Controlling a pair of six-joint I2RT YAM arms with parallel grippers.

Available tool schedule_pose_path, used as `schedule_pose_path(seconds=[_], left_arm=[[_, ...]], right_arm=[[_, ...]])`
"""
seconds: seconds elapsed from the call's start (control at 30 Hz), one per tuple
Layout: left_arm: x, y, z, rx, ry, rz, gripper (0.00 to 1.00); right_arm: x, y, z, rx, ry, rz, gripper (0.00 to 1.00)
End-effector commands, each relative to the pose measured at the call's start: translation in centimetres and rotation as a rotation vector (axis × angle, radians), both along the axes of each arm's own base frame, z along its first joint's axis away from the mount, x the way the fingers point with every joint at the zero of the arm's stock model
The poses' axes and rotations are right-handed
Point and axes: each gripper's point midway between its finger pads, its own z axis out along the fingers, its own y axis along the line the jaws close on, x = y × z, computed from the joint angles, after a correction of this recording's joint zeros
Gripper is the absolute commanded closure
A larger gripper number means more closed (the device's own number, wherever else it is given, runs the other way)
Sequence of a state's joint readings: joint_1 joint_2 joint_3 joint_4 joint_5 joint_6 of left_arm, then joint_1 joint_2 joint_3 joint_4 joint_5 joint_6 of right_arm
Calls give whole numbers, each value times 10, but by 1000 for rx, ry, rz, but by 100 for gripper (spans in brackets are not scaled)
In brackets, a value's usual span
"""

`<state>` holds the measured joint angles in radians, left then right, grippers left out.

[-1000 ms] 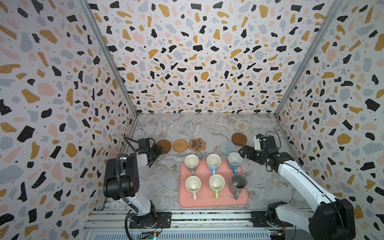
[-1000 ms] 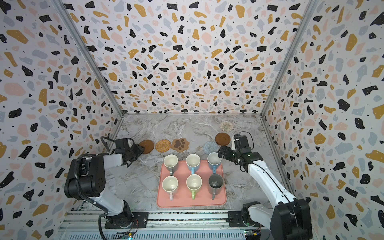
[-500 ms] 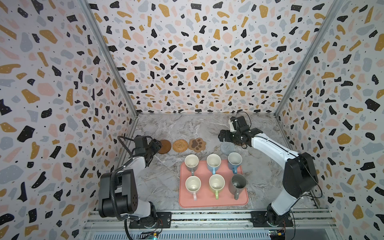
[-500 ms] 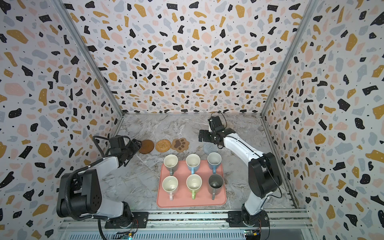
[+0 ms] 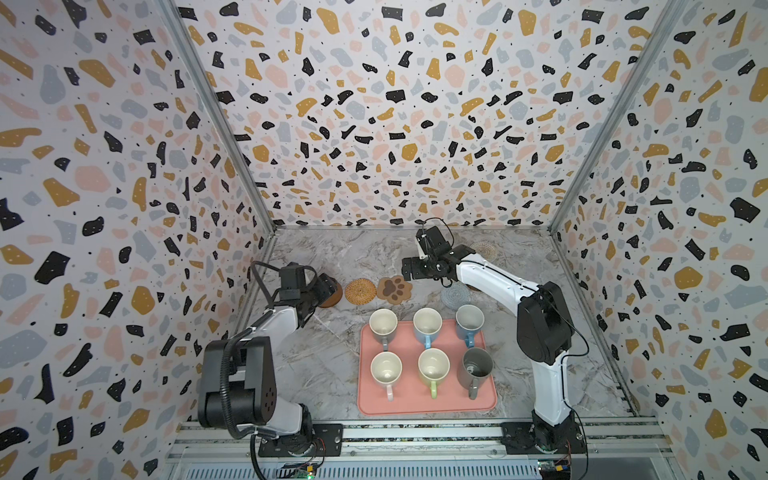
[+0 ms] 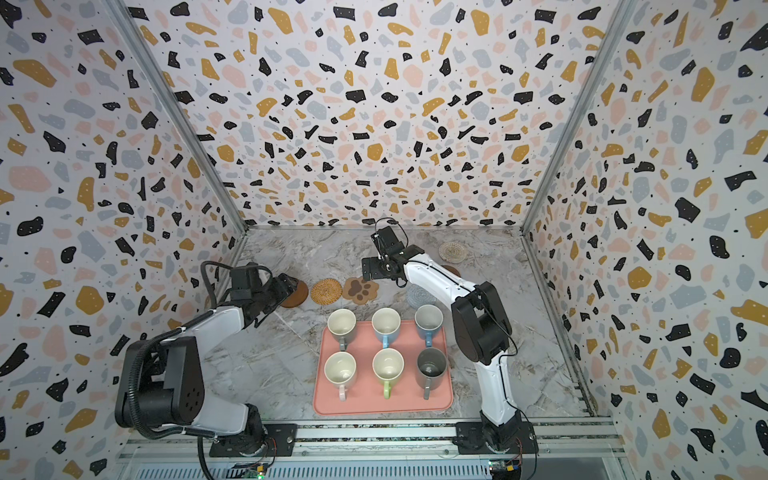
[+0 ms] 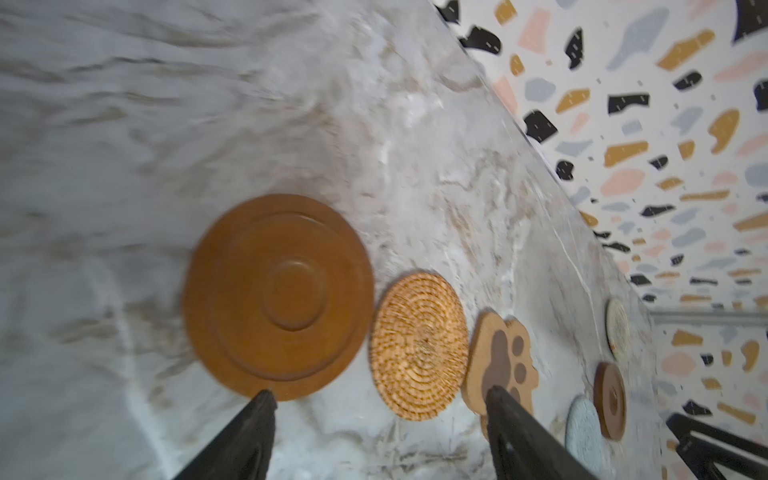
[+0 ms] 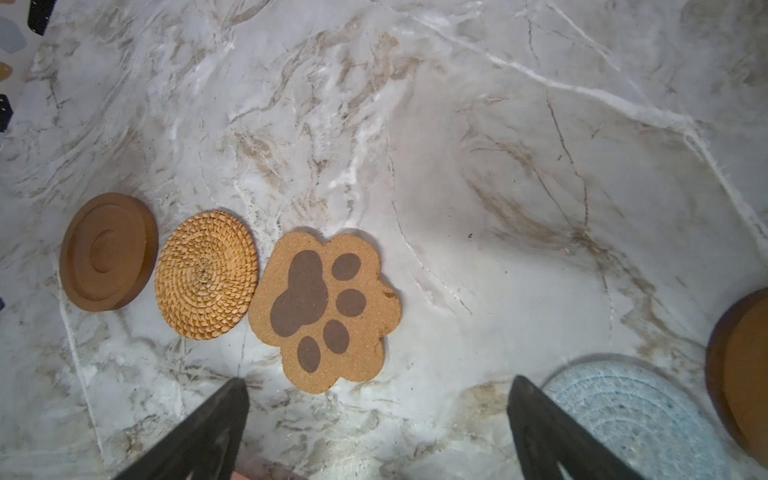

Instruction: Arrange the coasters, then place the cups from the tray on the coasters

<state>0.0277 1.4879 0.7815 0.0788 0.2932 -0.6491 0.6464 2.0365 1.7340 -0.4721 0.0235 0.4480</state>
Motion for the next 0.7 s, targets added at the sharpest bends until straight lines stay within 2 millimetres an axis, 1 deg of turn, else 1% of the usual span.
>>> schedule_pose_path(seconds=[0.0, 0.13, 0.2, 0.33, 0.47, 0.57, 0.67], left_arm=[[4, -26, 9, -2, -20, -102, 21], [11, -64, 15, -25, -31, -187, 25], [18, -81, 16, -27, -30, -224, 27], [31, -108, 0, -36, 7, -282, 33], [42, -134, -15, -44, 32, -341, 35], [49, -148, -24, -46, 45, -363, 36], [54, -158, -33, -33, 60, -377, 37]], right_arm=[[0, -25, 41, 20, -62, -57, 1], [-10, -46, 53, 72, -67, -88, 1], [-16, -58, 54, 91, -62, -109, 1], [-26, -83, 59, 119, -66, -156, 1], [-33, -107, 61, 120, -59, -197, 1], [-38, -121, 59, 105, -49, -221, 1], [-42, -131, 58, 92, -44, -239, 1]])
